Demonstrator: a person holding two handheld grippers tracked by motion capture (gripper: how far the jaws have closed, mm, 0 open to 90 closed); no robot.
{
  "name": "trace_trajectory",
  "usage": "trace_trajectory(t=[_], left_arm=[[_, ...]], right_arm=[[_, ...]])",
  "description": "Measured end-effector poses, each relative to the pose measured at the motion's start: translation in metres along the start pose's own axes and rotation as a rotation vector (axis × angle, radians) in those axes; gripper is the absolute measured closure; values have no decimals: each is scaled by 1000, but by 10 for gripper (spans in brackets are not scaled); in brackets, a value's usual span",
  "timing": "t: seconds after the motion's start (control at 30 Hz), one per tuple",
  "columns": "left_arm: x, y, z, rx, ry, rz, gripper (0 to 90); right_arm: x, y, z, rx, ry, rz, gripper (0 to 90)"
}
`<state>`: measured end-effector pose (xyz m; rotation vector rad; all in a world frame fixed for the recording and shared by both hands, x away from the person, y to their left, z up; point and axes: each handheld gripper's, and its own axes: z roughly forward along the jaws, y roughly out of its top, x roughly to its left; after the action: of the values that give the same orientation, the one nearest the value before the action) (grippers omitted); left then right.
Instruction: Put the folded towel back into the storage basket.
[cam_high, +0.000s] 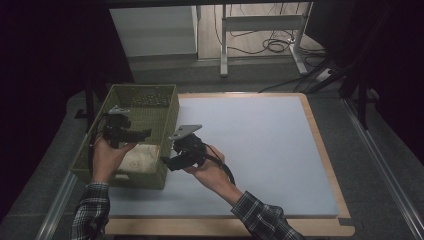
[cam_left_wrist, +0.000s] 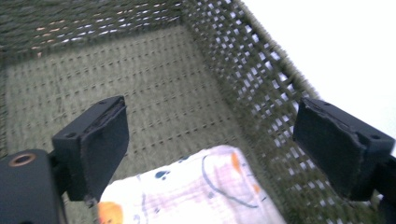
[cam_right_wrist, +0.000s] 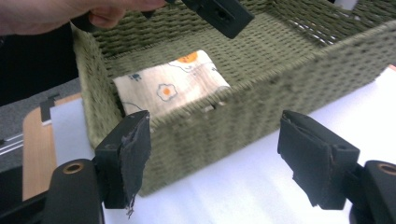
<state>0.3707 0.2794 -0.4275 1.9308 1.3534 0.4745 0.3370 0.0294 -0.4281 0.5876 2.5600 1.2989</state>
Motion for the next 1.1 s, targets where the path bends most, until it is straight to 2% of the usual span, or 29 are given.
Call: trace_trajectory(t=[0.27,0.47,0.67,0.87,1.1], left_arm=[[-18,12,7,0,-60,15,68],[-36,22,15,10,-74,43,37],[-60,30,27,26,-87,85,16],[-81,38,38,30,-97,109,8],[-110,45,53,18,-143,135,8]], right_arm=[[-15,-18,-15,13,-16,12,209],[-29,-33,-27,26,-16,27,157],[-40,-51,-40,36,-13,38,119],[-51,-68,-54,37,-28,52,102],[-63,-89,-73,42,-43,71,86]])
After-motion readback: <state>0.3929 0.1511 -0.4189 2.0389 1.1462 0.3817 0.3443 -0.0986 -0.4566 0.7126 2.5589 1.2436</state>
